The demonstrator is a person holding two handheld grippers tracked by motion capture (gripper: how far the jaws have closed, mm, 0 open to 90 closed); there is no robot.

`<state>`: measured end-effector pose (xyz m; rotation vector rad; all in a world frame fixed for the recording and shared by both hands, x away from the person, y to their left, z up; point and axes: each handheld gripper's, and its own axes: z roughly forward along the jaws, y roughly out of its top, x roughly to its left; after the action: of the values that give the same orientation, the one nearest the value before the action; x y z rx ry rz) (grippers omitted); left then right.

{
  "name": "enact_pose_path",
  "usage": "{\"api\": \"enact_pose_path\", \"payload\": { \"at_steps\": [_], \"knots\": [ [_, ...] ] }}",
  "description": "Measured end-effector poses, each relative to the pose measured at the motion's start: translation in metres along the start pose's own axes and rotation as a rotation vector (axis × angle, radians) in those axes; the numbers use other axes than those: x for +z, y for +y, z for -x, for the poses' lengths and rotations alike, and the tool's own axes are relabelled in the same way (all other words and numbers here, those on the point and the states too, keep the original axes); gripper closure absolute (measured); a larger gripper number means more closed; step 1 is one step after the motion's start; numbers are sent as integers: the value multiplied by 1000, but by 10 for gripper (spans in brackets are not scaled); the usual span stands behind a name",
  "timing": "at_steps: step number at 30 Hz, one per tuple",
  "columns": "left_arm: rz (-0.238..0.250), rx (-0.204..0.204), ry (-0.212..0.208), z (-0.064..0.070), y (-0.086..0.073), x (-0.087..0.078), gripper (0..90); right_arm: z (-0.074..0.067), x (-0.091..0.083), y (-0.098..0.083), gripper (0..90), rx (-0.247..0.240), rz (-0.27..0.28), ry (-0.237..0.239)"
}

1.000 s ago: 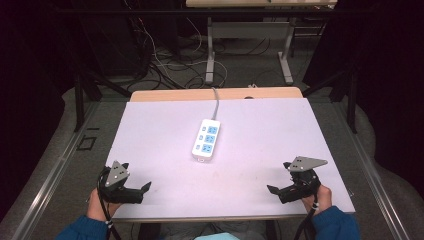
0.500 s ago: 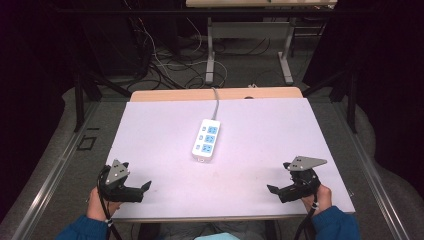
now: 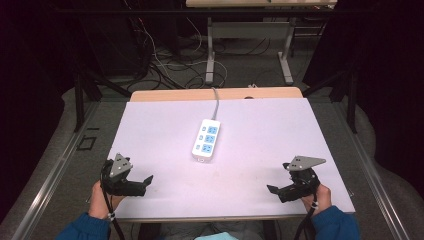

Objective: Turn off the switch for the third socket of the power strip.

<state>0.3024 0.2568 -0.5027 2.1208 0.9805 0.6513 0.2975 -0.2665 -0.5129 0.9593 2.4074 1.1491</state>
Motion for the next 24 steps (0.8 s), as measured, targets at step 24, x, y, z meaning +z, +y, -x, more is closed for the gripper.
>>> {"api": "enact_pose_path", "payload": {
  "at_steps": [24],
  "knots": [
    [-12,23,-8,3,29,23,0,1,0,1,35,-5,-19,-7]
  ]
}}
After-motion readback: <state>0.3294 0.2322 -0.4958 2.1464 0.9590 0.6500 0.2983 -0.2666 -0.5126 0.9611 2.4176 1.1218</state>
